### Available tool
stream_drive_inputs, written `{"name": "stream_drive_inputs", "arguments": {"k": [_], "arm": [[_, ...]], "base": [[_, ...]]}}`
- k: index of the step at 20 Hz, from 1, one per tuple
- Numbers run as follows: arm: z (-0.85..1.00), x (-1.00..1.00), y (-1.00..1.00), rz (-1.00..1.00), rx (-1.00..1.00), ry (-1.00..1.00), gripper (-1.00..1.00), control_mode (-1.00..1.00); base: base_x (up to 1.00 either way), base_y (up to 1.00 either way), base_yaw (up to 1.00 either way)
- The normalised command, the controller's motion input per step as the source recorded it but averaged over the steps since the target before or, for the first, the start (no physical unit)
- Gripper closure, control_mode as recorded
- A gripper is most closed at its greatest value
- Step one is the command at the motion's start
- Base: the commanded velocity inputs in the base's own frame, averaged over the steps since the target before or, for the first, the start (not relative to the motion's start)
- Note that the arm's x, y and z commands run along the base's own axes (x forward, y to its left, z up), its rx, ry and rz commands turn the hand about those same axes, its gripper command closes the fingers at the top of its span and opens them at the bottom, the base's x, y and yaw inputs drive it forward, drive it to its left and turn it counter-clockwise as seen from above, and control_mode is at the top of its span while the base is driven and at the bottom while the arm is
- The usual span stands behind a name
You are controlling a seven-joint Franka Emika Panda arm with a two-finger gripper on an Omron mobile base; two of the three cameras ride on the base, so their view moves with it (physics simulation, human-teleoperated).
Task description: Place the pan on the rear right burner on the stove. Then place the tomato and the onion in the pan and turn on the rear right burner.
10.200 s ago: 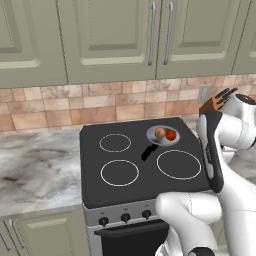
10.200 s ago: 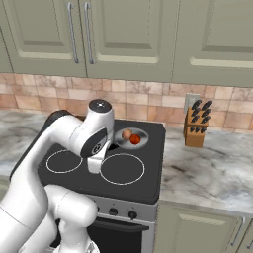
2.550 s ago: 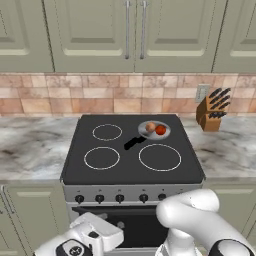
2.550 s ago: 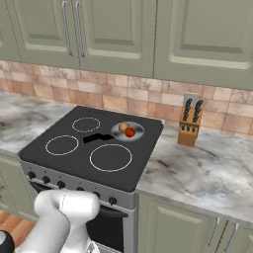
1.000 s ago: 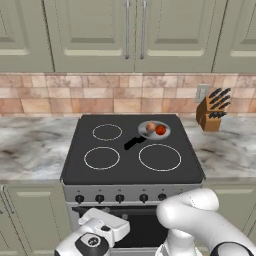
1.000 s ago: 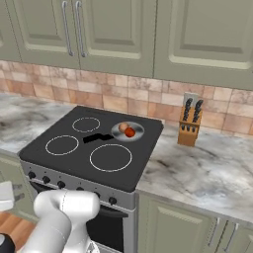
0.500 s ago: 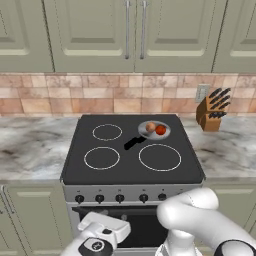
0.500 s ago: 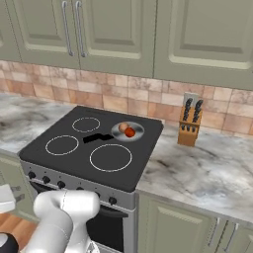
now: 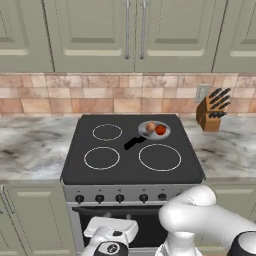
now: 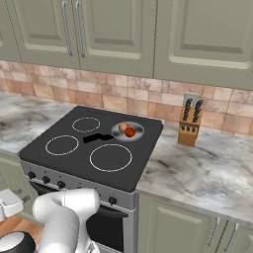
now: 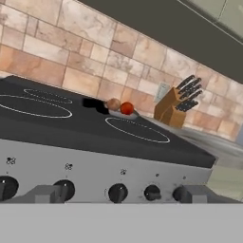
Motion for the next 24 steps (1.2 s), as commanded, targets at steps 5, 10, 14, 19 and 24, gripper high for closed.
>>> {"name": "stream_drive_inputs", "arguments": {"k": [5,10,14,19,24], "arm": [[0.0,0.01,-0.27,0.12,0.03,0.0,-1.0,-1.0],[0.0,0.17,-0.03,0.0,0.0,0.0,-1.0,-1.0],[0.0,0.23,0.0,0.0,0.0,0.0,-1.0,-1.0],[0.0,0.21,0.0,0.0,0.0,0.0,-1.0,-1.0],[0.0,0.17,0.0,0.0,0.0,0.0,-1.0,-1.0]], "base": [[0.0,0.0,0.0],[0.0,0.0,0.0],[0.0,0.0,0.0],[0.0,0.0,0.0],[0.0,0.0,0.0]]}}
